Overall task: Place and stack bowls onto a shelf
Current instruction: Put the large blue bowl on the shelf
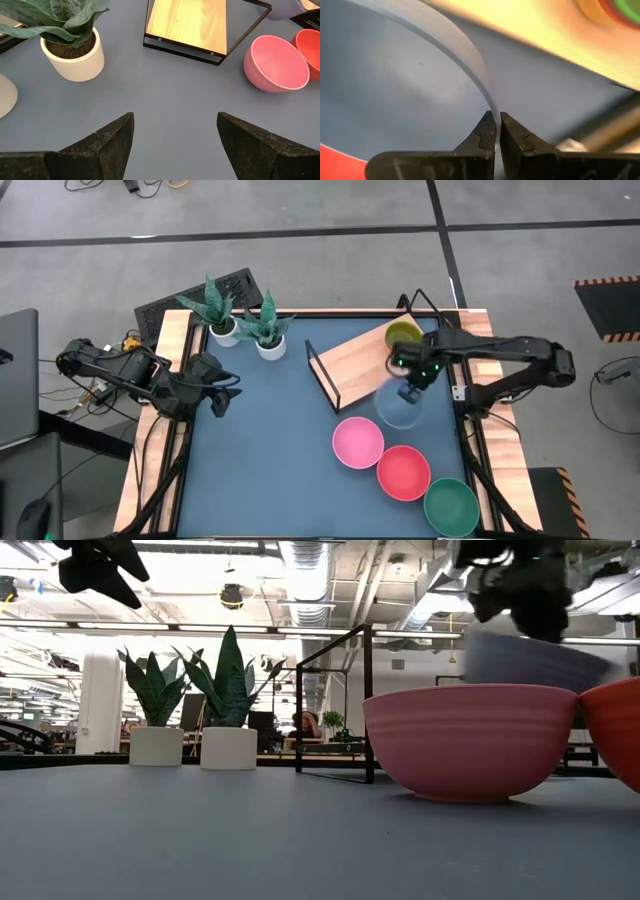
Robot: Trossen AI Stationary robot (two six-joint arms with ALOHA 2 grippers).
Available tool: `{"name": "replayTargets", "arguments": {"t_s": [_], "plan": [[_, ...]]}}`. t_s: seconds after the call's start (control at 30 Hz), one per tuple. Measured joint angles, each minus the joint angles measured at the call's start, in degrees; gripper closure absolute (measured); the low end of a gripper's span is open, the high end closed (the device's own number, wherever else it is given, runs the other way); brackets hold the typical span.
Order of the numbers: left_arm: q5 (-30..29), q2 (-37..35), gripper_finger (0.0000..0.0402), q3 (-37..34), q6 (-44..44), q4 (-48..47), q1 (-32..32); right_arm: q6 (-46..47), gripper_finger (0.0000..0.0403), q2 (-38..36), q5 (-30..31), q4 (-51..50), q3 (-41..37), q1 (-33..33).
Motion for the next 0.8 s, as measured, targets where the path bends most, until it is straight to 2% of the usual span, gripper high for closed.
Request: {"name": "replayTargets", "arguments": {"t_s": [0.13, 0.27, 0.47, 0.8], "plan": [[-0.12, 0.0, 0.0132, 0.0, -0.02, 0.0, 0.0, 10.45, 0.0374, -0.84, -6.24, 10.32, 1.34, -3.49], [-0.25, -0.01, 0.0132, 0.0, 0.0, 0.0, 0.0, 20.07, 0.0374, 1.47, -9.85, 14.13, 2.5, -6.81], [-0.2, -0.02, 0.0132, 0.0, 0.0, 0.0, 0.02, 18.84, 0.0374, 8.61, -12.05, 12.62, 6.41, -11.05], [-0.02, -0.02, 0.0132, 0.0, 0.15, -0.01, 0.01, 11.03, 0.0374, 22.43, -12.13, 3.76, 19.39, -16.29]]}}
